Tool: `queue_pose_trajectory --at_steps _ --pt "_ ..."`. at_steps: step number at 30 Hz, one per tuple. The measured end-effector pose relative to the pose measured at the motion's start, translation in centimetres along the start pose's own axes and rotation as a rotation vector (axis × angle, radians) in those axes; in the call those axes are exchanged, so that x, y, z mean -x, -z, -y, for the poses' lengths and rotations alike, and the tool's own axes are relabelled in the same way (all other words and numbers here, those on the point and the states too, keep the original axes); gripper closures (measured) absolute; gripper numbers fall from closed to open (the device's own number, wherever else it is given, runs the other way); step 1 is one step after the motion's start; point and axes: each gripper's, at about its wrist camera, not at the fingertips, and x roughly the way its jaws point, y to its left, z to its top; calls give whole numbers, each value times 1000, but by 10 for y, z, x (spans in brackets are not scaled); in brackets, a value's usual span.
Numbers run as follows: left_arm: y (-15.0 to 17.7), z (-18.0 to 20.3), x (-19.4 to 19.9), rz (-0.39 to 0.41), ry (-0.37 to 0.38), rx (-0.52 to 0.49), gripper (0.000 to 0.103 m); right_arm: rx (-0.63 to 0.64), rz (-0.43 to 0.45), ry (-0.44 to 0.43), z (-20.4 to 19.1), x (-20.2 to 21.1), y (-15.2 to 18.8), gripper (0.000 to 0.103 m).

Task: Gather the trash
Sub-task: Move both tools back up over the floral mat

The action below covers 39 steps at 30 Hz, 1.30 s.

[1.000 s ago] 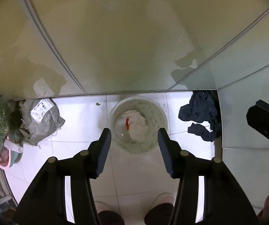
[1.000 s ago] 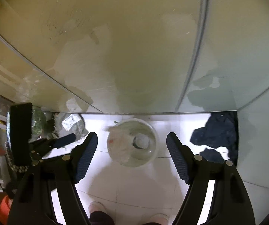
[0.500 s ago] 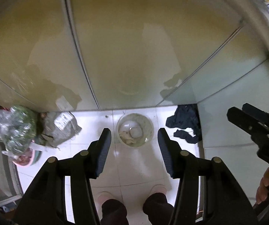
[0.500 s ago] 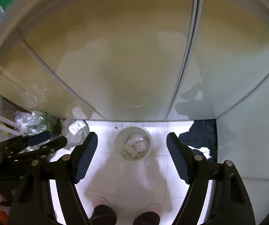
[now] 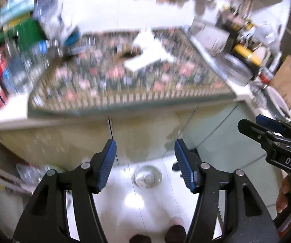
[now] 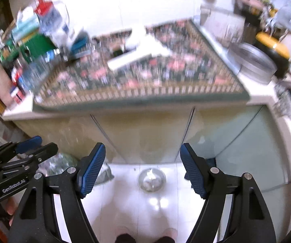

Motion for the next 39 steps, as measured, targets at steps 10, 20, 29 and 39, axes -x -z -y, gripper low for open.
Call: queue_pose_trajectory --at_steps 10,20,29,39 --pt "-51 0 101 235 27 -48 2 4 255 49 -35 95 -40 16" --pt "-109 1 68 286 -16 -16 2 25 353 20 -16 83 -87 9" --pt "-193 8 -7 251 -94 76 2 77 292 -67 30 26 -164 9" --pt "-234 -10 -109 124 -186 211 2 94 161 -149 73 -53 -222 9"
